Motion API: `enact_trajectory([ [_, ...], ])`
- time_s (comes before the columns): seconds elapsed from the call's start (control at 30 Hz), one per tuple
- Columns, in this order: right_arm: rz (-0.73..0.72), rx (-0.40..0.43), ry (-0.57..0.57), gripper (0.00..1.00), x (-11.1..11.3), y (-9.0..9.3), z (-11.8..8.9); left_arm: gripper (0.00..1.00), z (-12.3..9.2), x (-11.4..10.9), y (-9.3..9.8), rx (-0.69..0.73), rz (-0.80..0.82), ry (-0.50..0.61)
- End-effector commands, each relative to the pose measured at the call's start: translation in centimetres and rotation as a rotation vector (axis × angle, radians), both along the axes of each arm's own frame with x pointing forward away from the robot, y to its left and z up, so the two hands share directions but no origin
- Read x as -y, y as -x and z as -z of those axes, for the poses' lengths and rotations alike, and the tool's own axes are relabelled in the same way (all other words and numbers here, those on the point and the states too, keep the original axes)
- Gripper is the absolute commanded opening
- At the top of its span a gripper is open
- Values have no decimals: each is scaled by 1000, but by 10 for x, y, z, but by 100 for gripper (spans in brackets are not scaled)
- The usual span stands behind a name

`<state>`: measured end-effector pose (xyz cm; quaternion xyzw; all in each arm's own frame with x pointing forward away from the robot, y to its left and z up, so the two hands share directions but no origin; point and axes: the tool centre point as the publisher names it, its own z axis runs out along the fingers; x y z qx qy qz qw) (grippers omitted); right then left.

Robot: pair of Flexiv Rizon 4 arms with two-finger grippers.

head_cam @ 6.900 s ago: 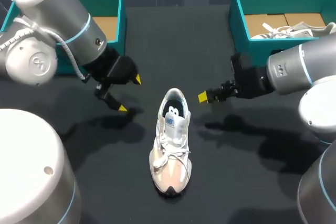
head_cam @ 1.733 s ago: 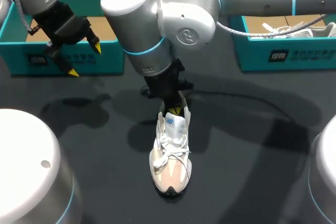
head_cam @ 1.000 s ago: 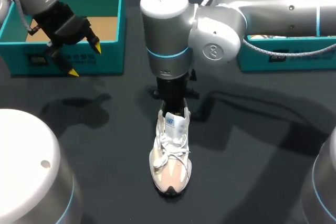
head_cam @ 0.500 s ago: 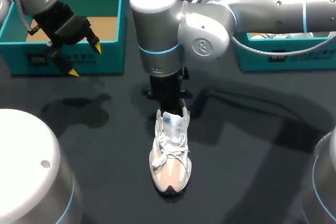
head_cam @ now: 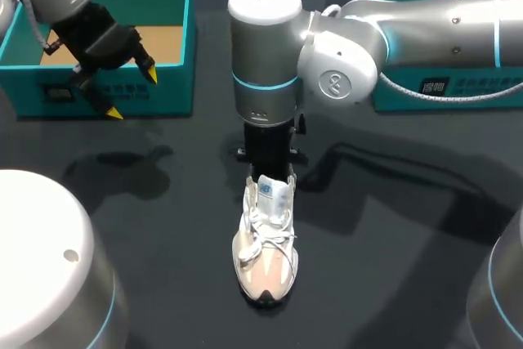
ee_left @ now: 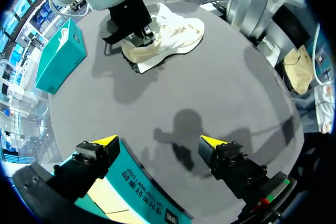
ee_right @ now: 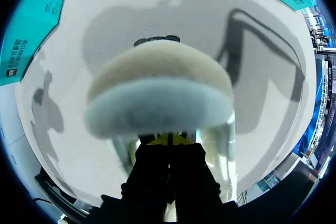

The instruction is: Take the shoe out of the shoebox, open the shoe tongue, remove and reinsert the insole, then place the shoe into the shoebox

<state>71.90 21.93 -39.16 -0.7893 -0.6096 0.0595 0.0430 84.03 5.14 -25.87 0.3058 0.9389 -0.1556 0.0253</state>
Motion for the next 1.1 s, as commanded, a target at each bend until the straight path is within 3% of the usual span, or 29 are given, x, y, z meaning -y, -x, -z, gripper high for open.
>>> enact_trajectory([
  [0.03,90,38,38,0,-5,2,-19,100,0,0,0,1,0,-3],
  [0.3,-15,-11,48,0,-10,-6,-34,100,0,0,0,1,0,-3],
  [0.7,-141,-70,24,0,-4,3,-45,100,0,0,0,1,0,-3],
  [0.77,-149,-82,26,8,-4,4,-46,100,0,0,0,1,0,-3],
  [1.1,-155,-88,8,15,-1,9,-47,100,0,0,0,1,0,-3],
])
